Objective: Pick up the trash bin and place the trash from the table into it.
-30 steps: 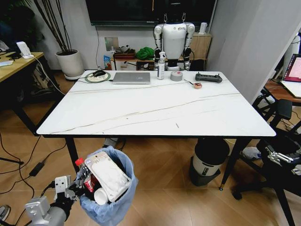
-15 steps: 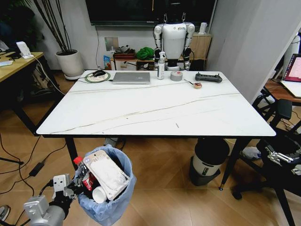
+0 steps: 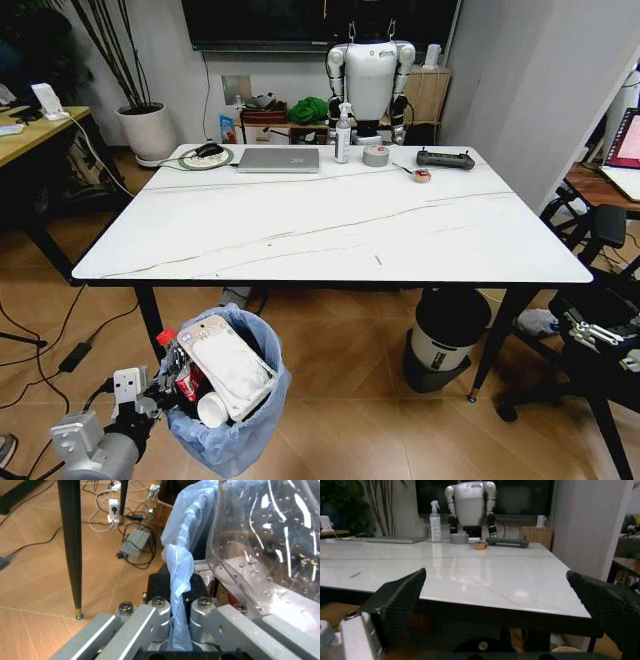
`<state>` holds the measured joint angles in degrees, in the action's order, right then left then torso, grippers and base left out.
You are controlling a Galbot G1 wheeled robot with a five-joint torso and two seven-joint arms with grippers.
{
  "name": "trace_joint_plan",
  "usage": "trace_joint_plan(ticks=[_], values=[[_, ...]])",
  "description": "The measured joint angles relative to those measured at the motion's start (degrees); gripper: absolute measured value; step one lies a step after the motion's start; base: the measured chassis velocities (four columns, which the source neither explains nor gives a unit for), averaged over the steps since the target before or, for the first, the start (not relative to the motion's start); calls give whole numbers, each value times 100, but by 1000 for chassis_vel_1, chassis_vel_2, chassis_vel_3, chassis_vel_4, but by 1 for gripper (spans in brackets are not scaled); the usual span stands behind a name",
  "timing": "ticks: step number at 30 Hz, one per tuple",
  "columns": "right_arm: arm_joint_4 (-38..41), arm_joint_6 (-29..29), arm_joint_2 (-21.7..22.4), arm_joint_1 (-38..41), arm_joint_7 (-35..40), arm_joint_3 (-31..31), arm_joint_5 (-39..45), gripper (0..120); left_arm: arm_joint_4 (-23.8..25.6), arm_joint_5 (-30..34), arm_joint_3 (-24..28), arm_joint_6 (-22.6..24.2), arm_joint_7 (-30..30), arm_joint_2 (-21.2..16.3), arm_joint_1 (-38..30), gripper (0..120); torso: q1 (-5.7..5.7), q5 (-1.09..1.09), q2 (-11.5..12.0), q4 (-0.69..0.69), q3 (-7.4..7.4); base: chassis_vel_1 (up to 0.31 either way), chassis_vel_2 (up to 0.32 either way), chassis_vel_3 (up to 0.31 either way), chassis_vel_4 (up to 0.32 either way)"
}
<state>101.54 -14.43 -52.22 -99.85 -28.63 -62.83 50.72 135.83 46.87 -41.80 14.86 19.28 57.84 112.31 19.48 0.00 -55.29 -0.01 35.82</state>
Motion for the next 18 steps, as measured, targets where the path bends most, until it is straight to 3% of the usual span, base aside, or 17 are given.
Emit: trace_joint_plan(ticks=[18], values=[[0, 0, 0, 0, 0, 0, 0, 100, -15, 7, 15, 6, -3, 14, -4, 0, -218, 0, 498, 0, -279, 0, 0, 0, 0]])
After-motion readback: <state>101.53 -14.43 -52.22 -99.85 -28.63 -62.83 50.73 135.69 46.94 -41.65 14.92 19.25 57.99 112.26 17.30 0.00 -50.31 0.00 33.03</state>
